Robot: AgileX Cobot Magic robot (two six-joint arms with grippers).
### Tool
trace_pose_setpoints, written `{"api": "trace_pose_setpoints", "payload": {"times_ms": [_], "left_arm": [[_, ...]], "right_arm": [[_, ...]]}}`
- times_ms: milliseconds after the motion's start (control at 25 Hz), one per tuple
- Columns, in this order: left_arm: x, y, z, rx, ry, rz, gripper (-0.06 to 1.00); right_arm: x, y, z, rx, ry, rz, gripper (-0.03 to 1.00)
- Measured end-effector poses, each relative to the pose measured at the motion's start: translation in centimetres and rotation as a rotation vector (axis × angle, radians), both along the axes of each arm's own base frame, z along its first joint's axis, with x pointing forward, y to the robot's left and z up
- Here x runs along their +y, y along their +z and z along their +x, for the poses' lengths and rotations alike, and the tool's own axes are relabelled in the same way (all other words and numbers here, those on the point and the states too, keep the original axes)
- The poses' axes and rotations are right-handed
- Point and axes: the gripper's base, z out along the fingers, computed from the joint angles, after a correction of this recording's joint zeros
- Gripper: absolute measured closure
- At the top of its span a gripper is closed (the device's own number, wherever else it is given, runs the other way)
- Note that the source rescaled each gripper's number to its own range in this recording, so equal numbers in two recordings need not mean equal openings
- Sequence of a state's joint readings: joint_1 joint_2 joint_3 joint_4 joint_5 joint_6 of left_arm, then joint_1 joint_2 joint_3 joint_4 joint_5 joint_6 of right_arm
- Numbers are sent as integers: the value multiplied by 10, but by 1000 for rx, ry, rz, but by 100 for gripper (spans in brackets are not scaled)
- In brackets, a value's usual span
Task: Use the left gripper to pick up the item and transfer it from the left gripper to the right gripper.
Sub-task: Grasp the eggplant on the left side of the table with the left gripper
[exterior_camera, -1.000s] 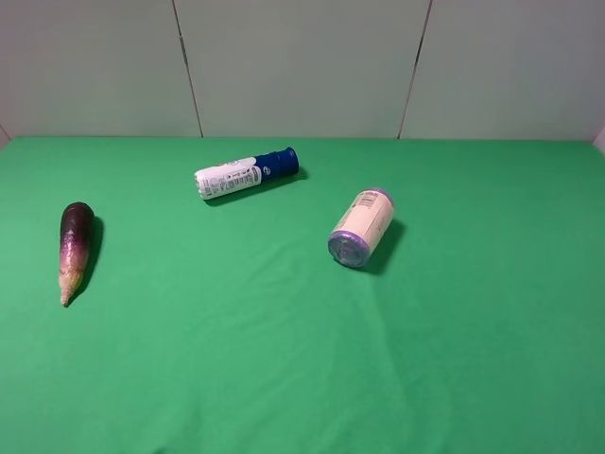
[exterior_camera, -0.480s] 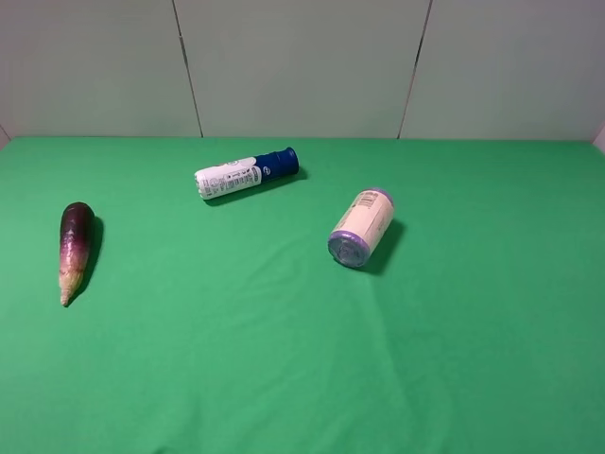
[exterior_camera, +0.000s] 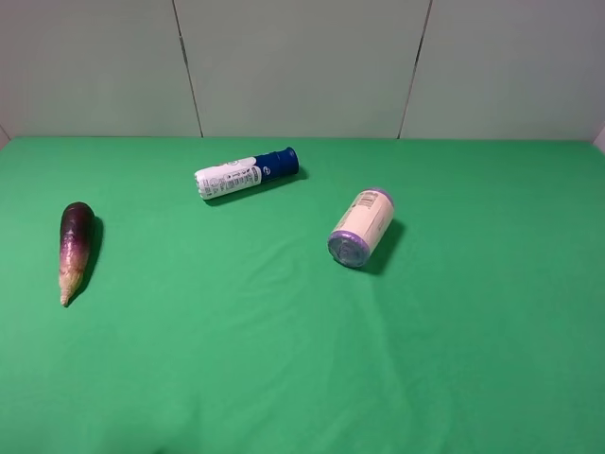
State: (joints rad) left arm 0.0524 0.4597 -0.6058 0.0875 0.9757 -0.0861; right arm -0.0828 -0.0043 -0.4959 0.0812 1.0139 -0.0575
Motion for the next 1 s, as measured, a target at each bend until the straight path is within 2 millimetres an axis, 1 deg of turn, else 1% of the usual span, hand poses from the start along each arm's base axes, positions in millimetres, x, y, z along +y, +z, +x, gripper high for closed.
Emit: {"api": "trace_pose_setpoints", "payload": {"times_ms": [200, 400, 640, 880, 1000], "left_arm": [[-1, -6, 28, 76, -8, -29, -5], [0, -20, 57, 182, -9, -40, -5], [2, -42, 88, 297, -9, -49, -5], [3, -70, 119, 375, -12, -58, -5], [3, -83, 131, 412, -13, -65, -5]], "right_arm": [[0, 0, 0, 0, 0, 0, -3], [0, 0, 0, 0, 0, 0, -3], [0, 0, 0, 0, 0, 0, -3], [0, 0, 0, 0, 0, 0, -3], [0, 0, 0, 0, 0, 0, -3]]}}
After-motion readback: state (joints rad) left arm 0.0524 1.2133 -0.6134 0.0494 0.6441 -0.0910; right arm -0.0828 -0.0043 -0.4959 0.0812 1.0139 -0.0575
